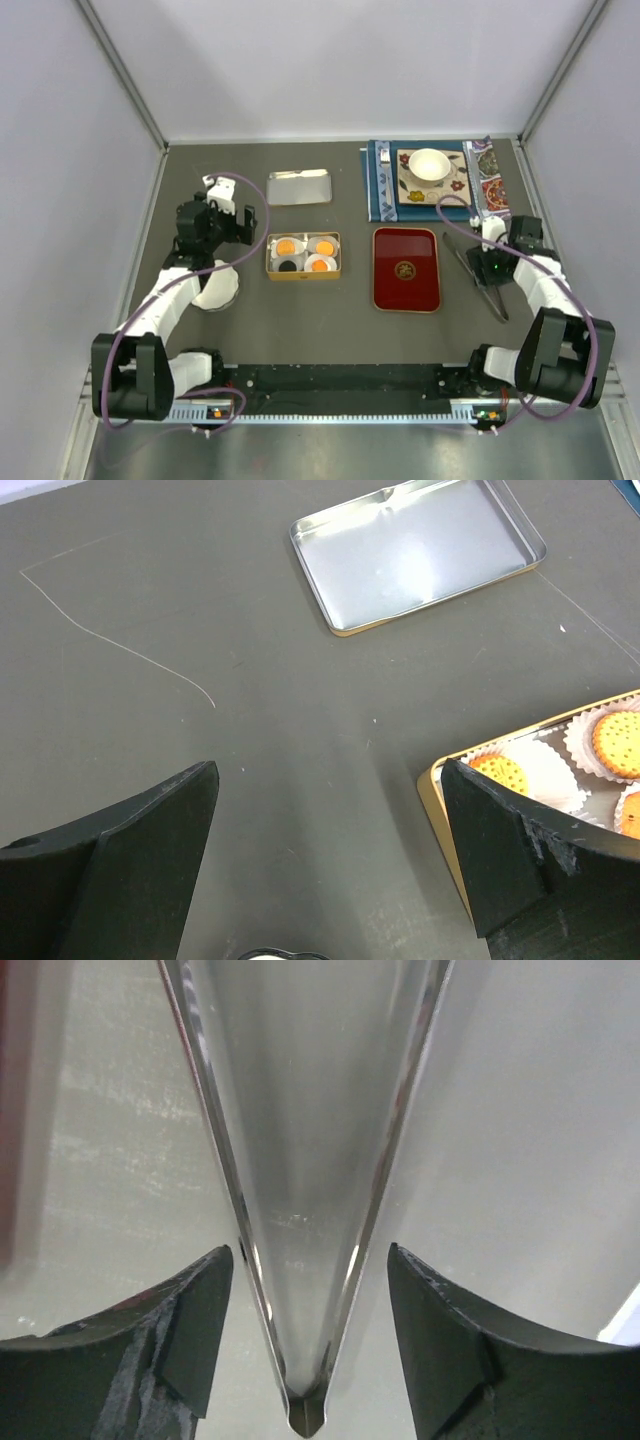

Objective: Pack the cookies

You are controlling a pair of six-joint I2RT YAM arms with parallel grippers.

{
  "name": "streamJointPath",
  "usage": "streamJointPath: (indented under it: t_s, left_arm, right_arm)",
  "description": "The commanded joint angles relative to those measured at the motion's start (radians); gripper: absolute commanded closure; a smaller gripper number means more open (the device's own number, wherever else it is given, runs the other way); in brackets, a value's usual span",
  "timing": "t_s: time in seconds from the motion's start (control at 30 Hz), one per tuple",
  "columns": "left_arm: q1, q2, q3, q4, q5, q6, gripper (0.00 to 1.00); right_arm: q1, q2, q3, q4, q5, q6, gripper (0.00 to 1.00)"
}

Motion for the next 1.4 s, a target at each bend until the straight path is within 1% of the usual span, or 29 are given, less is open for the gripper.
streamJointPath:
  t_s: [0.0, 0.13, 0.17, 0.23, 0.33, 0.37, 0.4, 0.43, 0.47, 0.5, 0.53, 0.57, 0.6, 0.63, 0.73, 0.77, 0.8, 0.87, 0.9, 0.93, 1.03, 1.1, 1.23, 1.27, 1.37]
  left_arm:
    - [0.005, 0.023, 0.058, 0.02, 0.024, -0.001, 0.01]
    - [0.005, 0.06, 0.11, -0.001, 0.031, -0.011, 0.01]
    - [0.005, 0.08, 0.122, -0.012, 0.03, -0.015, 0.01]
    - [0.005, 0.106, 0.165, -0.024, 0.024, -0.031, 0.01]
    - [0.003, 0.186, 0.256, -0.073, 0.019, -0.044, 0.01]
    - [0.003, 0.245, 0.288, -0.104, 0.021, -0.043, 0.01]
    - [0.002, 0.281, 0.364, -0.15, 0.018, -0.043, 0.01]
    - [0.0, 0.314, 0.404, -0.206, -0.002, -0.043, 0.01]
    - [-0.001, 0.388, 0.444, -0.236, -0.013, -0.049, 0.01]
    - [-0.001, 0.423, 0.522, -0.265, -0.019, -0.055, 0.01]
    - [-0.001, 0.458, 0.558, -0.32, -0.03, -0.06, 0.01]
    - [-0.001, 0.524, 0.595, -0.342, -0.033, -0.061, 0.01]
    - [-0.001, 0.557, 0.666, -0.369, -0.032, -0.07, 0.01]
    - [-0.003, 0.589, 0.7, -0.406, -0.029, -0.073, 0.02]
    - [-0.006, 0.736, 0.835, -0.481, -0.025, -0.086, 0.04]
    - [-0.007, 0.764, 0.869, -0.498, -0.033, -0.089, 0.05]
    - [-0.013, 0.79, 0.942, -0.515, -0.039, -0.092, 0.07]
    - [-0.02, 0.868, 1.009, -0.573, -0.076, -0.096, 0.09]
    - [-0.029, 0.894, 1.077, -0.595, -0.093, -0.104, 0.11]
    - [-0.032, 0.94, 1.107, -0.613, -0.107, -0.107, 0.12]
    - [-0.053, 1.011, 1.207, -0.665, -0.14, -0.101, 0.16]
    - [-0.069, 1.037, 1.242, -0.691, -0.169, -0.092, 0.18]
    - [-0.086, 1.14, 1.372, -0.776, -0.194, -0.087, 0.27]
    - [-0.087, 1.158, 1.424, -0.794, -0.199, -0.09, 0.29]
    - [-0.092, 1.206, 1.48, -0.846, -0.213, -0.098, 0.33]
  right_arm:
    - [-0.007, -0.076, 0.138, -0.063, -0.063, 0.017, 0.35]
    - [0.013, -0.119, 0.224, -0.111, -0.083, 0.046, 0.32]
    - [0.022, -0.123, 0.253, -0.115, -0.08, 0.054, 0.27]
    - [0.062, -0.125, 0.286, -0.129, -0.074, 0.077, 0.25]
    - [0.131, -0.119, 0.335, -0.137, -0.064, 0.115, 0.23]
    - [0.146, -0.113, 0.356, -0.137, -0.063, 0.126, 0.2]
    - [0.16, -0.108, 0.369, -0.135, -0.065, 0.146, 0.18]
    - [0.175, -0.103, 0.381, -0.135, -0.067, 0.157, 0.15]
    - [0.201, -0.097, 0.404, -0.134, -0.07, 0.166, 0.14]
    - [0.217, -0.082, 0.418, -0.134, -0.071, 0.19, 0.14]
    - [0.229, -0.073, 0.43, -0.135, -0.071, 0.201, 0.14]
    - [0.251, -0.06, 0.453, -0.132, -0.071, 0.213, 0.14]
    - [0.251, -0.042, 0.465, -0.131, -0.071, 0.229, 0.14]
    - [0.283, -0.03, 0.476, -0.128, -0.07, 0.237, 0.14]
    - [0.332, 0.01, 0.508, -0.111, -0.045, 0.255, 0.14]
    - [0.341, 0.019, 0.517, -0.1, -0.03, 0.261, 0.14]
    - [0.361, 0.032, 0.522, -0.097, -0.025, 0.267, 0.14]
    - [0.378, 0.061, 0.533, -0.092, -0.01, 0.27, 0.15]
    - [0.393, 0.07, 0.536, -0.088, -0.004, 0.275, 0.15]
    - [0.396, 0.088, 0.539, -0.086, 0.001, 0.276, 0.15]
    - [0.406, 0.107, 0.542, -0.079, 0.006, 0.283, 0.17]
    - [0.407, 0.118, 0.542, -0.074, 0.004, 0.281, 0.17]
    - [0.407, 0.134, 0.539, -0.065, -0.007, 0.283, 0.18]
    - [0.407, 0.136, 0.536, -0.065, -0.014, 0.286, 0.18]
    - [0.409, 0.136, 0.527, -0.059, -0.022, 0.283, 0.18]
